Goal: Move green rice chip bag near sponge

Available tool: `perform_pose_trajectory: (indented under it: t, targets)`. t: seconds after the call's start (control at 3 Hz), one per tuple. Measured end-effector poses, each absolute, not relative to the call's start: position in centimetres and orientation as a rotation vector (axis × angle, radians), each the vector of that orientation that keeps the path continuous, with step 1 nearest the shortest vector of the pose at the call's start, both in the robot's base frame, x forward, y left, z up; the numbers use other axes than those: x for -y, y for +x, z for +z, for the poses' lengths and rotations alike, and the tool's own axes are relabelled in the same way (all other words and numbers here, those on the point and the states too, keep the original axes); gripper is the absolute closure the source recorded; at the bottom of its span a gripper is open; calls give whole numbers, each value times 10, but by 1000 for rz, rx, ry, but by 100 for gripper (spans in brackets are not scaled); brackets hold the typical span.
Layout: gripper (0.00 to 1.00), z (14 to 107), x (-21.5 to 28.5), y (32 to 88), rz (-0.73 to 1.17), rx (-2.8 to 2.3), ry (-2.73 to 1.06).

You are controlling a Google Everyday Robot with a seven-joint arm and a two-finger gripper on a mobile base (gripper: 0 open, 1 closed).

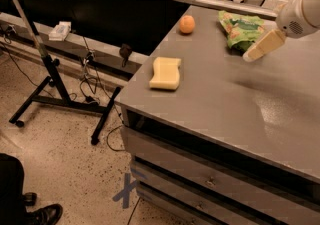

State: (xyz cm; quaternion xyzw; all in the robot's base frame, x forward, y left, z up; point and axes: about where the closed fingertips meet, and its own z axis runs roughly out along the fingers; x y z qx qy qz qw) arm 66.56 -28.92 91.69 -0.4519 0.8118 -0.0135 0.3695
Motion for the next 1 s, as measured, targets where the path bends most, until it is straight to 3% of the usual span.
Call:
perform_pose_trajectory:
  t: [1.0]
  targets:
    - [0, 879, 302, 740, -27, -2106, -1039]
